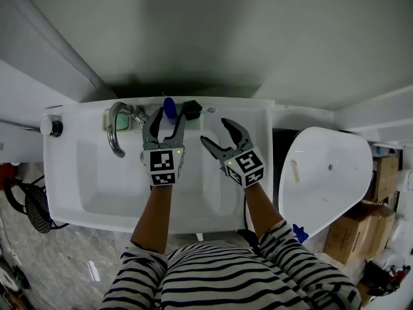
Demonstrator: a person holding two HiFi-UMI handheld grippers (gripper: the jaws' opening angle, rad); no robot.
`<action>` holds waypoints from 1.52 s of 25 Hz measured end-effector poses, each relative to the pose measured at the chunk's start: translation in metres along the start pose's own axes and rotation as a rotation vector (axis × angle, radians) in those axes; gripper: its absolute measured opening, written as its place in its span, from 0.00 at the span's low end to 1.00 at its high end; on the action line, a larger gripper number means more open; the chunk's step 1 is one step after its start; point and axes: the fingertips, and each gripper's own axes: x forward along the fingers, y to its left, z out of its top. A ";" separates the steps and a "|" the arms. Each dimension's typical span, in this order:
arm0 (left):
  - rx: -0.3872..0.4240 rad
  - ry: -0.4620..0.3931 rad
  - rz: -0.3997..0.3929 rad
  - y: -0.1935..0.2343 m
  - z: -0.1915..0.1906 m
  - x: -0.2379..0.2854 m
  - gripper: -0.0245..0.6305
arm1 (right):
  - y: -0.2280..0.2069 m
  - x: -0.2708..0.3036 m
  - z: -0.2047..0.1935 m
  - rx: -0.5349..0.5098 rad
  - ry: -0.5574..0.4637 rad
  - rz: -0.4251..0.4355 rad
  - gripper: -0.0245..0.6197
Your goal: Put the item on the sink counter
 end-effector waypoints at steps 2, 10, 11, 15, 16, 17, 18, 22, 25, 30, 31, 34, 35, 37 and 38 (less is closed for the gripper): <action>-0.001 0.003 0.002 -0.001 0.000 -0.005 0.39 | 0.002 -0.004 0.003 -0.001 -0.007 -0.003 0.52; -0.014 -0.007 -0.003 -0.006 0.004 -0.031 0.39 | 0.016 -0.023 0.016 0.000 -0.037 -0.007 0.52; -0.017 -0.010 -0.008 -0.007 0.006 -0.035 0.39 | 0.018 -0.026 0.019 0.000 -0.042 -0.007 0.52; -0.019 -0.028 -0.030 -0.016 0.016 -0.047 0.39 | 0.025 -0.036 0.028 -0.003 -0.060 -0.007 0.52; -0.017 -0.033 -0.038 -0.019 0.018 -0.050 0.39 | 0.027 -0.038 0.031 -0.005 -0.065 -0.008 0.52; -0.015 -0.038 -0.046 -0.022 0.020 -0.052 0.38 | 0.028 -0.041 0.033 -0.007 -0.070 -0.009 0.52; -0.014 -0.043 -0.054 -0.026 0.022 -0.055 0.38 | 0.030 -0.044 0.035 -0.009 -0.075 -0.011 0.52; -0.020 -0.065 -0.080 -0.039 0.032 -0.071 0.31 | 0.038 -0.058 0.043 -0.014 -0.095 -0.009 0.52; -0.023 -0.086 -0.097 -0.045 0.042 -0.083 0.25 | 0.044 -0.070 0.050 -0.020 -0.107 -0.003 0.51; -0.027 -0.103 -0.132 -0.053 0.053 -0.101 0.19 | 0.057 -0.084 0.058 -0.028 -0.115 0.019 0.51; -0.023 -0.105 -0.142 -0.056 0.054 -0.104 0.18 | 0.061 -0.086 0.060 -0.031 -0.118 0.025 0.51; -0.010 -0.108 -0.175 -0.065 0.057 -0.118 0.14 | 0.072 -0.095 0.068 -0.045 -0.132 0.038 0.44; -0.008 -0.111 -0.186 -0.068 0.058 -0.122 0.12 | 0.076 -0.098 0.070 -0.049 -0.139 0.040 0.40; -0.005 -0.117 -0.206 -0.073 0.061 -0.132 0.10 | 0.082 -0.105 0.075 -0.048 -0.155 0.045 0.35; -0.004 -0.122 -0.216 -0.075 0.062 -0.137 0.09 | 0.085 -0.108 0.077 -0.044 -0.162 0.048 0.31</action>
